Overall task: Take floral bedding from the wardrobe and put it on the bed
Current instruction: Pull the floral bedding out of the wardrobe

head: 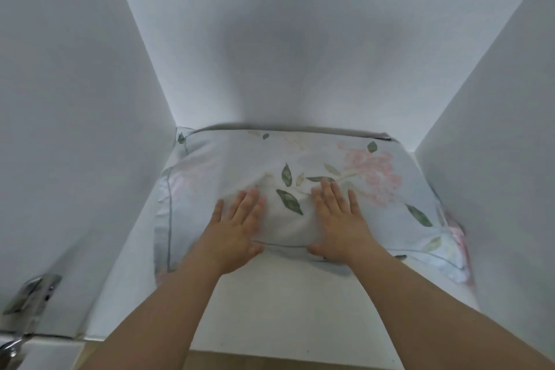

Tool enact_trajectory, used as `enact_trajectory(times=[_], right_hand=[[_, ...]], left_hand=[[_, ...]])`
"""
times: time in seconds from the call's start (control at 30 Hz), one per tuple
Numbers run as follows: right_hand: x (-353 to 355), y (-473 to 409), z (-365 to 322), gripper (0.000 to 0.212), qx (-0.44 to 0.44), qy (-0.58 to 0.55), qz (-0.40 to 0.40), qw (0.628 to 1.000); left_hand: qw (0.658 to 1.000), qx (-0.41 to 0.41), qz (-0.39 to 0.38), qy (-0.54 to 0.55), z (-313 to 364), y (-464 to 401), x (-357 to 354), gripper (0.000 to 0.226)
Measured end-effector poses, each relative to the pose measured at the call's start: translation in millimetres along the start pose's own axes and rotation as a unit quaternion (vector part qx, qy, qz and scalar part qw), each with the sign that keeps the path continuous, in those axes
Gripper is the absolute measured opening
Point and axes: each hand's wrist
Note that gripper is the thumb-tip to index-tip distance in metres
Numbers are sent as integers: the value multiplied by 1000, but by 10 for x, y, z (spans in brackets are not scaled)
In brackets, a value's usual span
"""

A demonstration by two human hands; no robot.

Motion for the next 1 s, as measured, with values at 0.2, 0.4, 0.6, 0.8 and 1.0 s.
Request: enact_trajectory(times=[0.2,0.4,0.6,0.8,1.0], right_hand=[[-418,-553,302,141,-10,27,-35,999],[-640,-928,386,112,-13,-6,-49,999],[-674,-1142,278,86,-9,50,-24,998],[-621,-872,116,38,35,68,-17,997],[-2,-196,-443,29,37,59,-177,982]], left_hand=[[997,-29,-24,-61,40,-649,-297,117],[994,3,-84,-72,101,-1044,-617,118],[993,6,-110,-41,113,-1218,-733,108],[994,-4,-113,11,140,-889,-786,71],[978,31,-160,130,189,20,-127,59]])
Point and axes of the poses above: each hand's wrist, its own y-axis away from the middle knuckle, its own x-axis out of the back of the hand, z = x × y, and after that the axes turned 15 degrees about -y, right-handed
